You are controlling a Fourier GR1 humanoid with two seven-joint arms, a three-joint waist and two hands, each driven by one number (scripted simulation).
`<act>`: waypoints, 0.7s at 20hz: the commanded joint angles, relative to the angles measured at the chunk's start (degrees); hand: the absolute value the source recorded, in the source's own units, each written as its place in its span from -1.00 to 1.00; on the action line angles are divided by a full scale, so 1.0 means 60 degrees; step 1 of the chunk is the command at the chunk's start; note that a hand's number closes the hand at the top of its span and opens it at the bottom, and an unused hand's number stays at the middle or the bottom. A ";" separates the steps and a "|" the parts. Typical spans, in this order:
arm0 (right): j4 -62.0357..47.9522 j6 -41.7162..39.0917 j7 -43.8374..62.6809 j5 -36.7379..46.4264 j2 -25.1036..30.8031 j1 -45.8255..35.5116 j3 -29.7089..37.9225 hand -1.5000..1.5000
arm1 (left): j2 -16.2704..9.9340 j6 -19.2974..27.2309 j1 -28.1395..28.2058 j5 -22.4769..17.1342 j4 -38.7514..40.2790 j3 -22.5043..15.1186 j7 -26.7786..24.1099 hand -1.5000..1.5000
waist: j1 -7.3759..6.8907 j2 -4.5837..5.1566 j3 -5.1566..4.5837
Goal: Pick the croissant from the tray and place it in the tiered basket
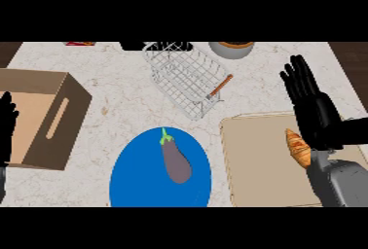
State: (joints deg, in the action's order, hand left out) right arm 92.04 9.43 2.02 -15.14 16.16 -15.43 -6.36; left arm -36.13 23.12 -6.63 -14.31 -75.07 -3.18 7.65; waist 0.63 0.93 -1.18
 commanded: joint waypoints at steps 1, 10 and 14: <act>0.0531 -0.0205 0.0479 0.0578 0.1029 -0.0280 0.0243 1.00 | 0.0594 0.0131 -0.0112 0.0222 -0.0082 -0.0419 0.0286 0.00 | -0.0023 -0.0170 0.0192; 0.0242 0.2266 -0.1307 0.2786 0.2430 0.0579 0.2829 -1.00 | 0.2095 -0.0433 0.1399 -0.0301 -0.1228 -0.1287 -0.0290 0.00 | 0.0543 -0.0192 0.0207; 0.0816 0.1299 -0.3287 0.2040 0.2413 0.1966 0.3110 -1.00 | 0.2462 -0.0158 0.1840 0.0156 -0.1794 -0.1798 -0.0331 0.00 | 0.0488 -0.0206 0.0230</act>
State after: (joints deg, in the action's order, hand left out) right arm 95.73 18.52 -10.35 -0.02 31.08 -9.42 8.80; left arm -29.13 20.87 -1.67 -13.70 -89.19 -7.86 7.19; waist 3.32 -1.67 2.10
